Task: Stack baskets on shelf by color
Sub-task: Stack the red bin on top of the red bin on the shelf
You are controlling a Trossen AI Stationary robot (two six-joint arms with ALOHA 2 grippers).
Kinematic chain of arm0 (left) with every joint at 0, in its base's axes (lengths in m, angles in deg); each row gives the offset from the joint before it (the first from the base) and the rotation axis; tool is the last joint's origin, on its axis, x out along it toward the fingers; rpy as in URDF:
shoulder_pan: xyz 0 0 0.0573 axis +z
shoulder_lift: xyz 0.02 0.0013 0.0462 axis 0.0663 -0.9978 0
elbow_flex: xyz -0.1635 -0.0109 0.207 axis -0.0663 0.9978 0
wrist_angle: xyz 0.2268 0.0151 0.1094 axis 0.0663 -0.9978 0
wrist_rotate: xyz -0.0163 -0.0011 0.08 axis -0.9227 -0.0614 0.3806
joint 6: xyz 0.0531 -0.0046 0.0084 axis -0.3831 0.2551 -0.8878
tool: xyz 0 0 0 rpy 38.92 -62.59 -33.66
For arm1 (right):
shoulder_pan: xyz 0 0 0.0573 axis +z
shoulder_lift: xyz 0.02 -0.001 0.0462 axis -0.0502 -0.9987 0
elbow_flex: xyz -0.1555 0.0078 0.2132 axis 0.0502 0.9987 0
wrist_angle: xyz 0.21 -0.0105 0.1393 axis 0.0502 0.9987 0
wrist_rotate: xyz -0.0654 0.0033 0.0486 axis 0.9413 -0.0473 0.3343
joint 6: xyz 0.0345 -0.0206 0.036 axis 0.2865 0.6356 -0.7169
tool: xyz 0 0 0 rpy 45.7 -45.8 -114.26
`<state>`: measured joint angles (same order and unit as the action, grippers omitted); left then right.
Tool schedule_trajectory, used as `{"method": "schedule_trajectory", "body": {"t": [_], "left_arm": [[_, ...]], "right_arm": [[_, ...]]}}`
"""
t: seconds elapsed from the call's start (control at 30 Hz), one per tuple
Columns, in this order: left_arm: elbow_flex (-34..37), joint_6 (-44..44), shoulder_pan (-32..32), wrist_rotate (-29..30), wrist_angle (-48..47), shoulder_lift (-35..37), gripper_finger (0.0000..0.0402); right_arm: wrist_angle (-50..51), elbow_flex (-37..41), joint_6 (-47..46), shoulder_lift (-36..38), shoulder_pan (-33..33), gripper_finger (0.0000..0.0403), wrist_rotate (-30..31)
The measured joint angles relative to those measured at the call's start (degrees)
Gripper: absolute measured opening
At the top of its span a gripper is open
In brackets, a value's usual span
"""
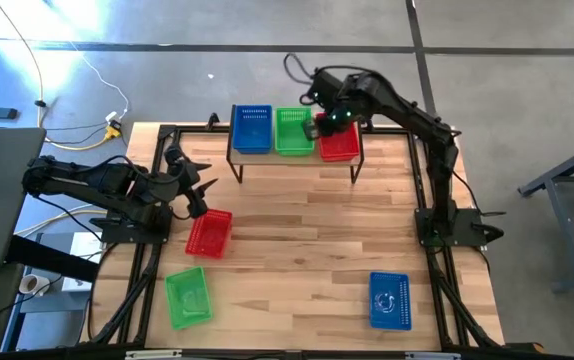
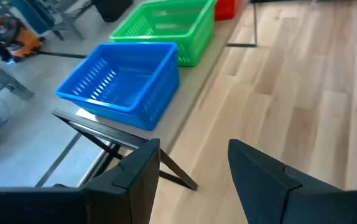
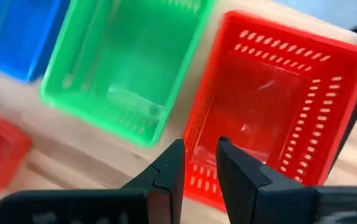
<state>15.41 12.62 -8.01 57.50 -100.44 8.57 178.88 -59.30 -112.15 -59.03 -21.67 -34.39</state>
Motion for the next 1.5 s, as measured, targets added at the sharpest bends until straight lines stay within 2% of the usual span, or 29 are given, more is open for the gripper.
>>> {"method": "schedule_trajectory", "body": {"t": [0.43, 0.53, 0.67, 0.8, 1.03, 1.23, 1.4, 1.5], "left_arm": [[0.0, 2.4, 0.0, -11.8, -1.5, 0.0, 0.0181], [0.0, 2.8, 0.0, -14.6, -2.0, 0.0, 0.0181], [0.0, 6.9, 0.0, -17.5, -2.1, -0.3, 0.0181], [0.0, 14.1, 0.0, -16.3, -2.9, -0.6, 0.0181], [0.0, 31.0, 0.1, -12.3, -12.6, -2.5, 0.0181], [0.0, 41.6, 0.1, -12.7, -19.8, -5.6, 0.0181], [0.0, 48.6, 0.1, -15.4, -24.3, -8.8, 0.0181], [0.0, 51.5, 0.1, -16.8, -26.5, -11.0, 0.0181]], "right_arm": [[0.9, 1.0, 20.1, 0.1, 11.4, 0.0078, 1.2], [0.9, 3.7, 23.9, 0.2, 14.3, 0.0078, 1.5], [0.9, 8.9, 25.9, 0.1, 17.5, 0.0078, 6.0], [0.5, 14.7, 26.0, 0.1, 19.8, 0.0078, 8.3], [-2.2, 23.3, 24.5, 0.0, 22.9, 0.0078, 8.5], [-3.8, 27.6, 21.0, 0.0, 25.4, 0.0078, 8.9], [-5.9, 28.9, 18.8, 0.0, 27.7, 0.0078, 9.1], [-6.3, 28.8, 16.7, 0.0, 29.0, 0.0078, 11.2]]}}
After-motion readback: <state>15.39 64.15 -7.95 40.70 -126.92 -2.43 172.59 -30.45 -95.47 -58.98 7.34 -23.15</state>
